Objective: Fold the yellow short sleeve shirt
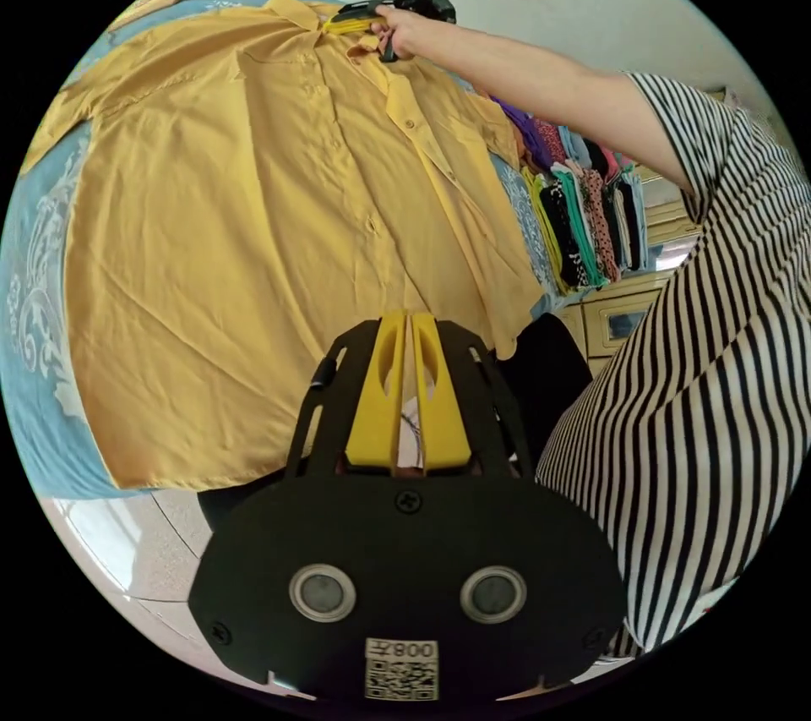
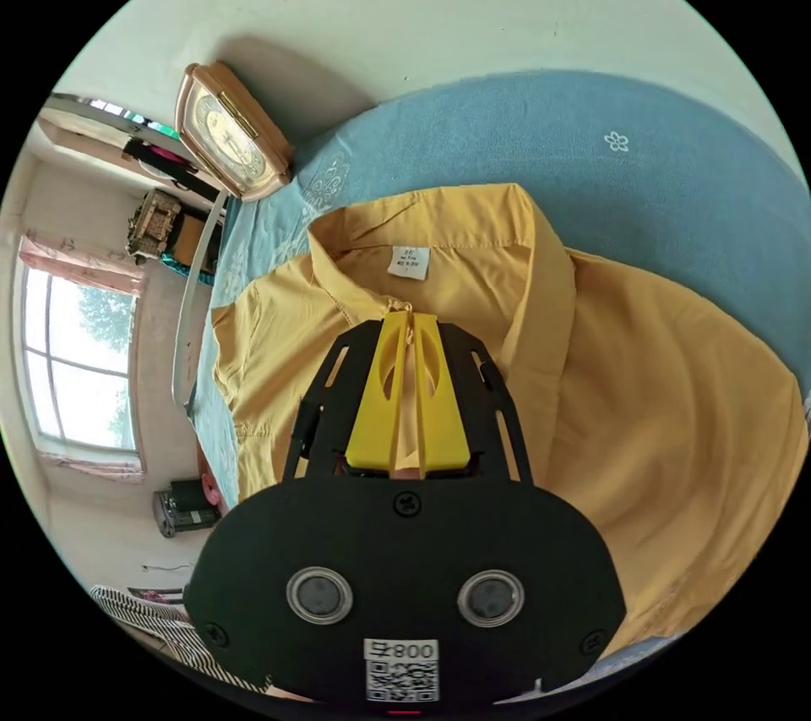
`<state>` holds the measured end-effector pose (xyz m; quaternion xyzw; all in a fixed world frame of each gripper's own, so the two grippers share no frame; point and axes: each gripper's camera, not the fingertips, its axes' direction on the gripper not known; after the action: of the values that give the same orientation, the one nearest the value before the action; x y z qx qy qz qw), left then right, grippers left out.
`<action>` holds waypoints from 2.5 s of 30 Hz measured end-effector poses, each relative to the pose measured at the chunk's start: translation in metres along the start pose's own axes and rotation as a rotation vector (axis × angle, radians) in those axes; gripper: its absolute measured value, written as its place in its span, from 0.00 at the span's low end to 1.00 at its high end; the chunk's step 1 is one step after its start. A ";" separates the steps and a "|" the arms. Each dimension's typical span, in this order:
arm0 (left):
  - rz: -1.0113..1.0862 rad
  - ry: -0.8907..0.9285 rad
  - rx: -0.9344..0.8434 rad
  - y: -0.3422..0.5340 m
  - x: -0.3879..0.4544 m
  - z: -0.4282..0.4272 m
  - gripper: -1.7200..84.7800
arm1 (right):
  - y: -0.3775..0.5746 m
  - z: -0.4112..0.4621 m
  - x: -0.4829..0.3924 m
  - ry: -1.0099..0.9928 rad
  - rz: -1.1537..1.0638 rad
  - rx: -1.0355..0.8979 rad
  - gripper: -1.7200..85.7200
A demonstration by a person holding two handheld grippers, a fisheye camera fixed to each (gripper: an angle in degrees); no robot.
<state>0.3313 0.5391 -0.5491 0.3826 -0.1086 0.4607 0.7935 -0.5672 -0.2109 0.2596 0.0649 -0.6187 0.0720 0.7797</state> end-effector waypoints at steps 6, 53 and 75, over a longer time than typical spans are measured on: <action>0.002 -0.204 0.229 -0.082 -0.059 -0.064 0.03 | 0.033 -0.049 -0.017 0.045 -0.015 0.119 0.02; 0.274 -0.335 0.093 -0.455 0.035 0.120 0.03 | 0.468 -0.114 -0.206 0.461 -0.359 -0.147 0.10; 0.167 -0.329 0.001 -0.490 -0.015 0.099 0.03 | 0.463 -0.172 -0.292 0.003 -0.436 -0.121 0.02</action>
<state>0.7398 0.3208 -0.7378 0.4428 -0.2682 0.4560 0.7239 -0.5578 0.2664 -0.0582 0.1500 -0.5920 -0.1352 0.7802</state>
